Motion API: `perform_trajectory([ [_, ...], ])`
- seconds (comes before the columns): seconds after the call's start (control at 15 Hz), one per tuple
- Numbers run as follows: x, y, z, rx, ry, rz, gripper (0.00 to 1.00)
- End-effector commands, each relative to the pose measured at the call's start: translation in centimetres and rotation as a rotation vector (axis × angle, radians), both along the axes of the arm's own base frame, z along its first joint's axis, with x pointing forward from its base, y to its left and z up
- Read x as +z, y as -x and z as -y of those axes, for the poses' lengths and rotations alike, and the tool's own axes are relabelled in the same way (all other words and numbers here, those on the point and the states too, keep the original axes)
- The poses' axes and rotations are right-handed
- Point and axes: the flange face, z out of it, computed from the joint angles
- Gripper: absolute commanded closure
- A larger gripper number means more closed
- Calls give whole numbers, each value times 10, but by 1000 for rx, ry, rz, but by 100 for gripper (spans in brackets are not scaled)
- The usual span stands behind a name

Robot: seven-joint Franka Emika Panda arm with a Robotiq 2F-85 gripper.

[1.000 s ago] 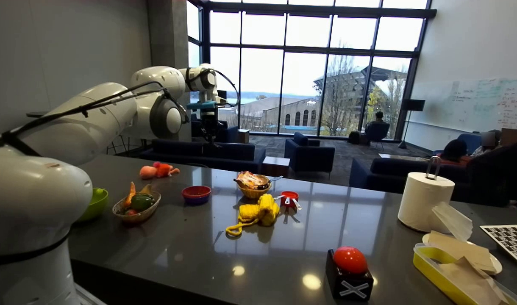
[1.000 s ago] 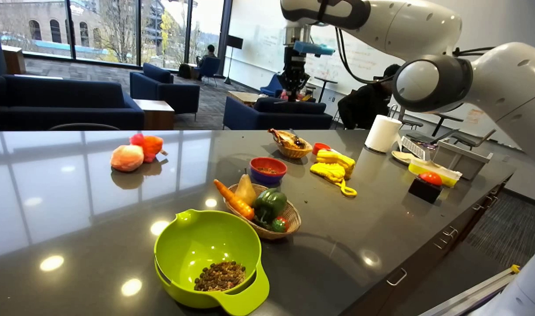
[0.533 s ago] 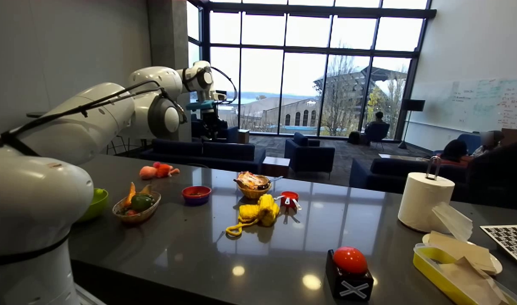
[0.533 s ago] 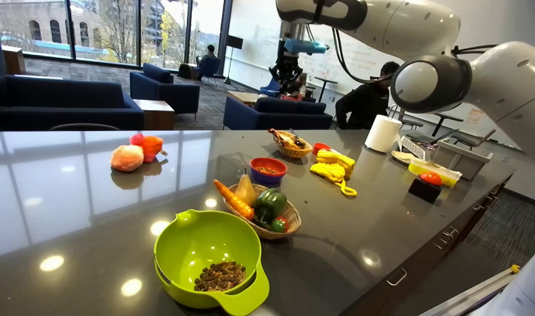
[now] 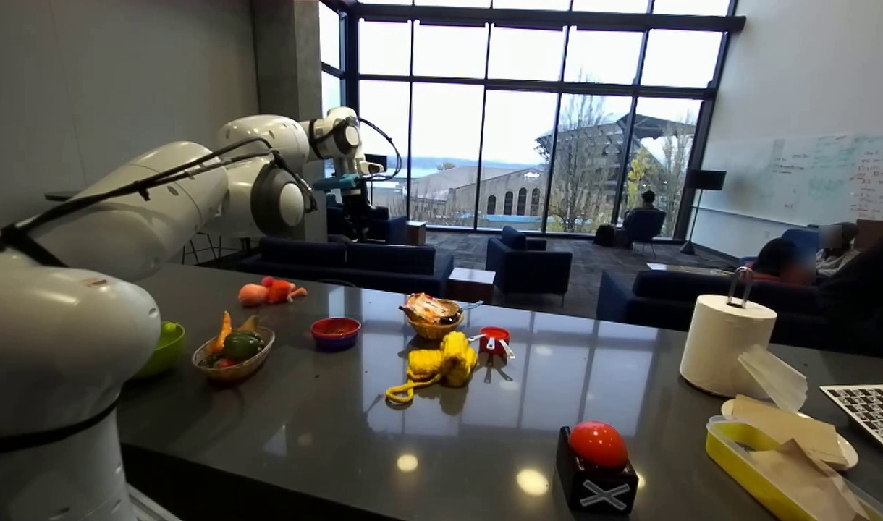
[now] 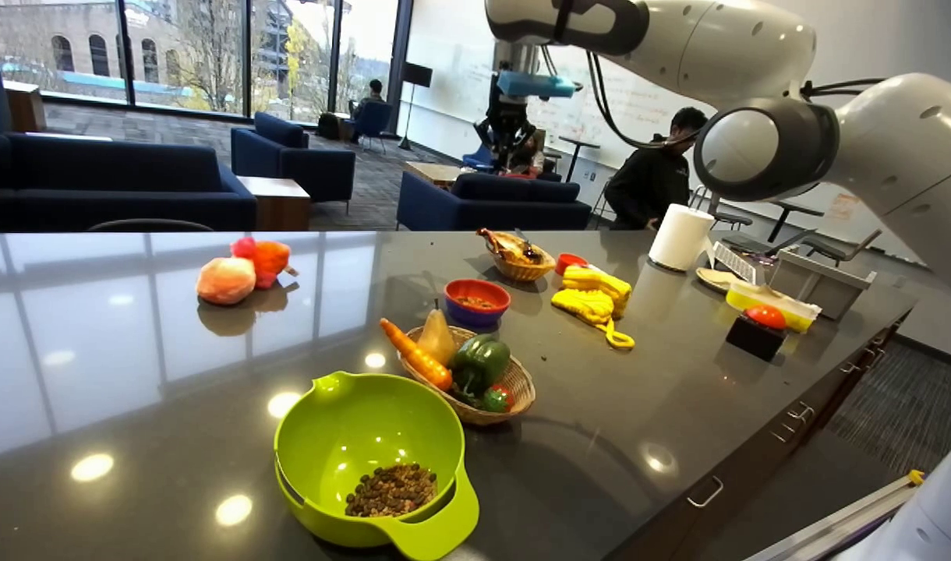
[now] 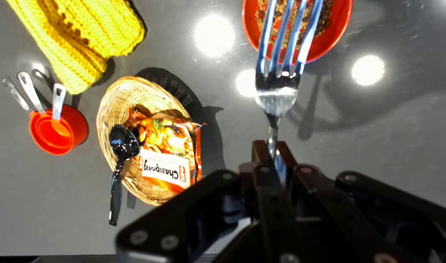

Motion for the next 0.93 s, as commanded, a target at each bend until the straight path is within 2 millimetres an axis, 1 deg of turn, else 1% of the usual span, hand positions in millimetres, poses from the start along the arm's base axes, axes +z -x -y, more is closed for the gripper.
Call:
perform_trajectory([
  [0.0,-3,5,2,-31,0,-42,98],
  [0.33,-18,5,11,-26,4,-94,98],
  [0.53,-32,-1,22,0,15,-105,98],
  [0.87,-69,-11,52,46,-20,-164,98],
])
